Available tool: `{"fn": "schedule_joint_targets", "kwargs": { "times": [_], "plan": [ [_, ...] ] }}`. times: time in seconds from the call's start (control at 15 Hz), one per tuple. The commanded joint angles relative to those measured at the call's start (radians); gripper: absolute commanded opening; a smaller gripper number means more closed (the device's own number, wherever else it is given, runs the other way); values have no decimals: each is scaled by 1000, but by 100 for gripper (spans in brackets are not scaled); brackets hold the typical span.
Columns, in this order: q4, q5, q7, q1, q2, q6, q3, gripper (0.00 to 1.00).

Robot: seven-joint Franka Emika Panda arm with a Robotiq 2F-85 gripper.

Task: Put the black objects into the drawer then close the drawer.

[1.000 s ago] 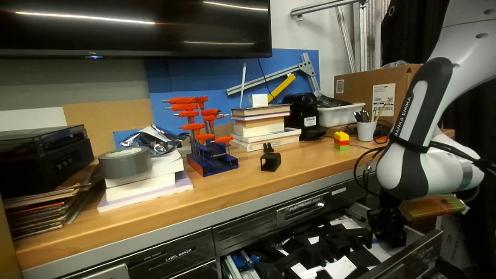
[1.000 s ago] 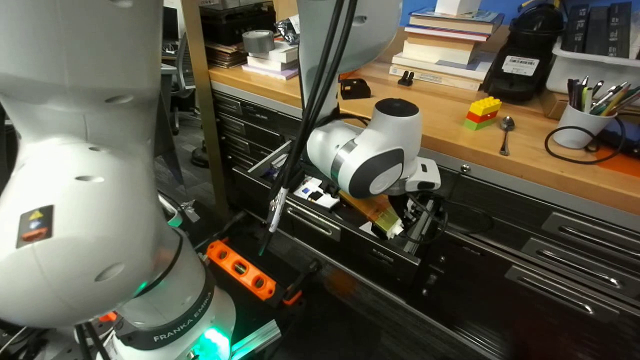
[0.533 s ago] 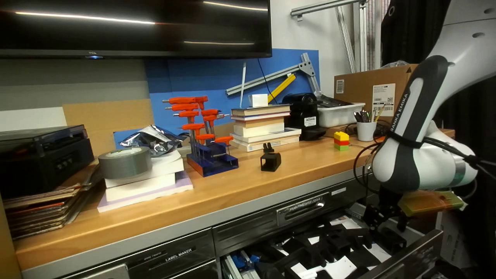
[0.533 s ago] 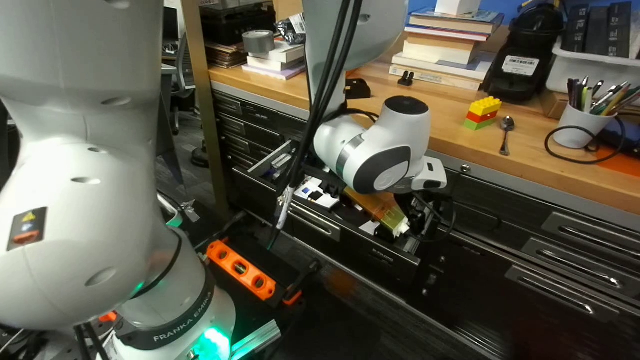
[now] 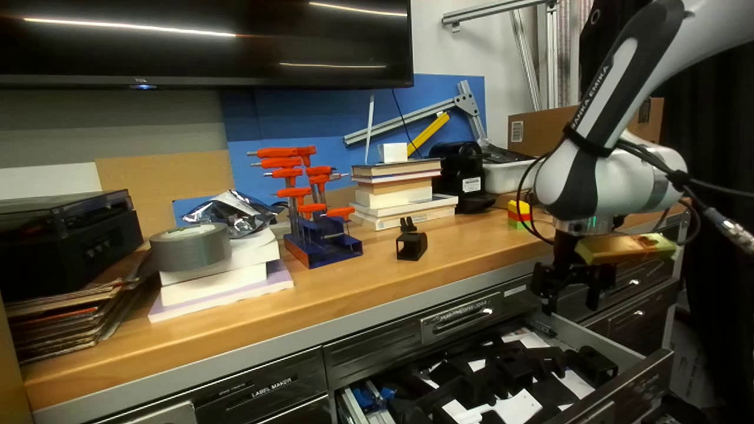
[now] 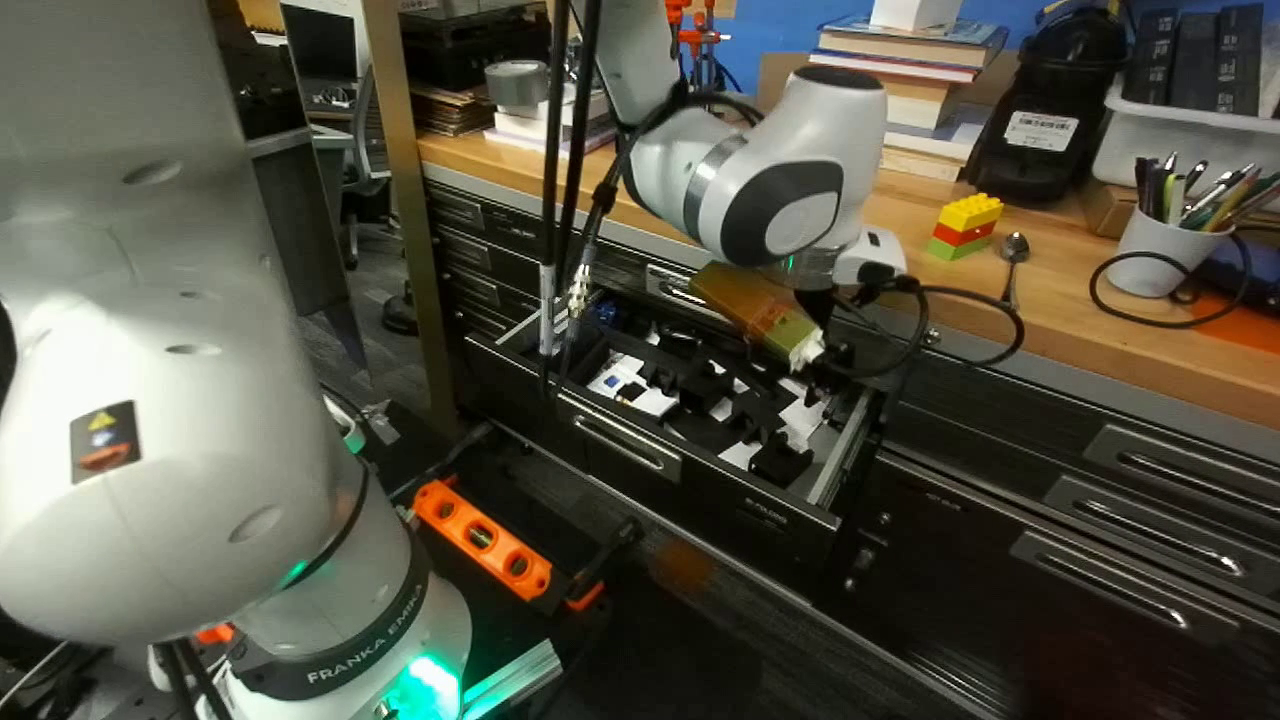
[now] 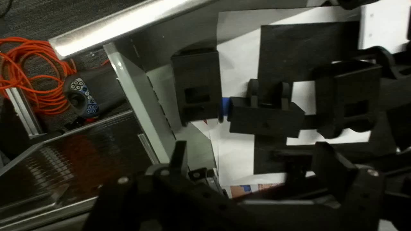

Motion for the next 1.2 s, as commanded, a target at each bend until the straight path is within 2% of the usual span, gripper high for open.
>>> {"fn": "schedule_joint_targets", "kwargs": {
  "times": [0.0,0.27,0.47,0.8,1.13],
  "plan": [
    [61,32,47,99,-133,-216,-39,100],
    [180,73,72,167,-186,-416,-37,100],
    [283,100,99,207,-166,-512,-31,100],
    [409,102,215,256,-86,-542,-16,100],
    [539,78,399,314,30,-560,5,100]
  ]
}}
